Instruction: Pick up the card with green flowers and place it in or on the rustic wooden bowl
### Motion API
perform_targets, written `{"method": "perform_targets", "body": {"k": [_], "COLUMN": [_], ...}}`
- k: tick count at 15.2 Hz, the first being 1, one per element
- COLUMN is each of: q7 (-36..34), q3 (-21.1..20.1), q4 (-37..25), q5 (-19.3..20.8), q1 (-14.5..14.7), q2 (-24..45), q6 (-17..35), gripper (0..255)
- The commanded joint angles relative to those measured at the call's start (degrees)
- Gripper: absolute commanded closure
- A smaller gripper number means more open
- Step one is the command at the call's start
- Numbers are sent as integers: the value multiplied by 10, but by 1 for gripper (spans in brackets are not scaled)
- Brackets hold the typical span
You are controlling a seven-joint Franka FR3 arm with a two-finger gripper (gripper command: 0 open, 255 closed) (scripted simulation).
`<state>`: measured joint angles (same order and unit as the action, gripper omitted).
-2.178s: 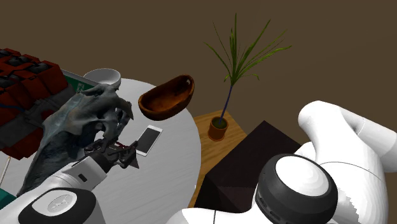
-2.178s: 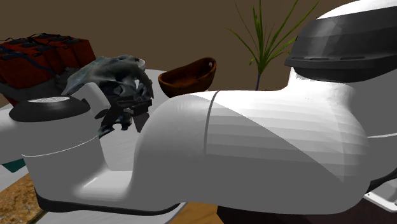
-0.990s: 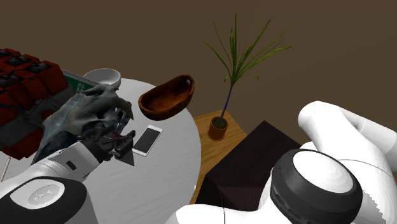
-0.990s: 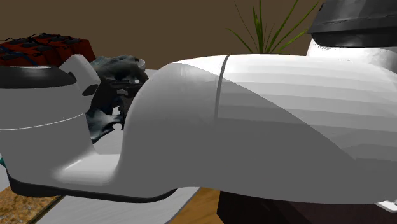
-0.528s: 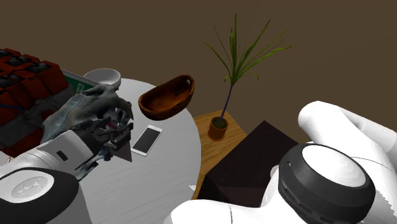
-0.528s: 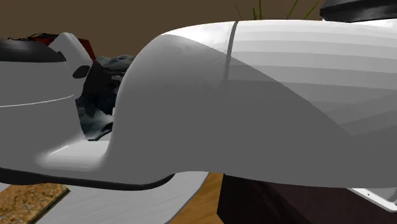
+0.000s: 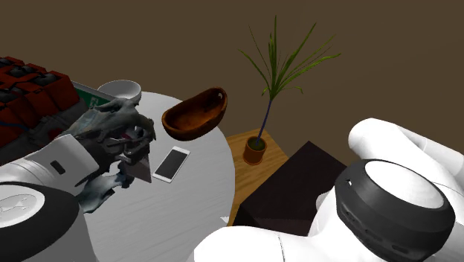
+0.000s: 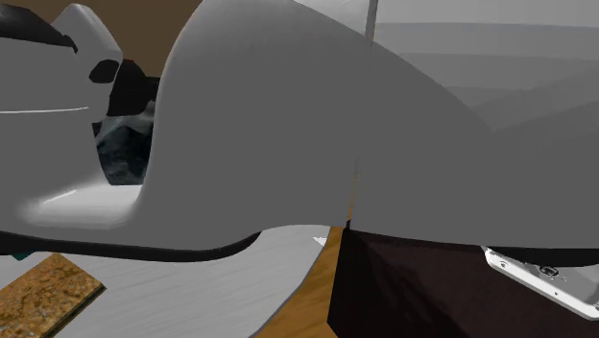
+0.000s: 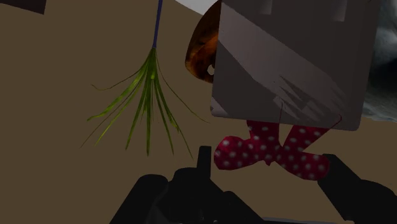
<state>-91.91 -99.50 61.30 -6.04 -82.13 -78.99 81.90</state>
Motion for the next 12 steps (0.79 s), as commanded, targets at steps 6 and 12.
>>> {"method": "perform_targets", "body": {"k": [6, 12], "q7": [24, 45], "q3": [16, 28], "q4": [-19, -46], "q5": [14, 25], "q1": [-6, -17], "q2": [21, 37], "q6": [-18, -38], "gripper": [255, 255]}}
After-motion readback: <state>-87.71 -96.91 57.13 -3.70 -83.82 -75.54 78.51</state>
